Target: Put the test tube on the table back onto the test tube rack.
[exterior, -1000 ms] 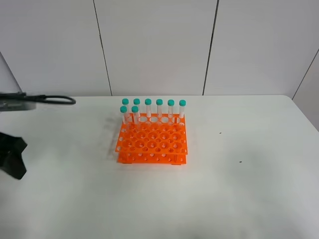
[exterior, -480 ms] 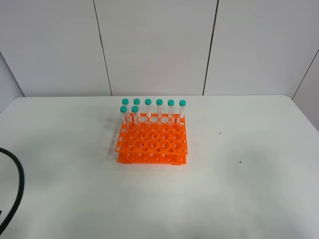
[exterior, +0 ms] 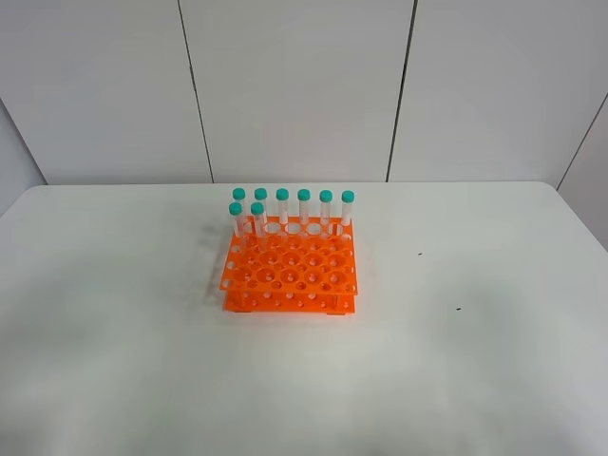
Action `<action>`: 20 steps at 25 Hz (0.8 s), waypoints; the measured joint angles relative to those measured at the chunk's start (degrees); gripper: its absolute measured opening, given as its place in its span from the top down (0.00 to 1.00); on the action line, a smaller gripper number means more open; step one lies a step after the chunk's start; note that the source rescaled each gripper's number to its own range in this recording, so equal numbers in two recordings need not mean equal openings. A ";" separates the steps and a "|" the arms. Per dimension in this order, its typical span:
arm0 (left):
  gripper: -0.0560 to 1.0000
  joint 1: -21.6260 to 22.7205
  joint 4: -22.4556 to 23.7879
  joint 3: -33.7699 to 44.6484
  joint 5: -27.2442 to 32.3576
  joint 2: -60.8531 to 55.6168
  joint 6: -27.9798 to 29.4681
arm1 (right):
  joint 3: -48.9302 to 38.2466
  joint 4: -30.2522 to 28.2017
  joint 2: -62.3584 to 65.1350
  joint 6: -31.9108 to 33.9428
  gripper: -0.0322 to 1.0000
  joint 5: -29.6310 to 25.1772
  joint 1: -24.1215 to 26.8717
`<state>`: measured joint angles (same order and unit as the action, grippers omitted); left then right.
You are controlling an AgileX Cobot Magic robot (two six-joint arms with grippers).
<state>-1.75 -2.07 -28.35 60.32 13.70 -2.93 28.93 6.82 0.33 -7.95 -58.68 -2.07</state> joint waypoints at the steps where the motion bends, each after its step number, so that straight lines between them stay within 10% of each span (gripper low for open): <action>1: 0.11 0.08 0.00 0.00 0.00 -1.25 0.00 | 0.00 0.00 0.00 0.00 0.09 0.00 0.00; 20: 0.11 0.20 -0.16 0.00 0.14 -13.96 0.00 | 0.00 0.00 0.00 0.00 0.09 0.00 0.00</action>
<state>-1.55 -2.23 -28.35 60.46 -0.26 -2.93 28.93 6.82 0.33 -7.95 -58.68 -2.07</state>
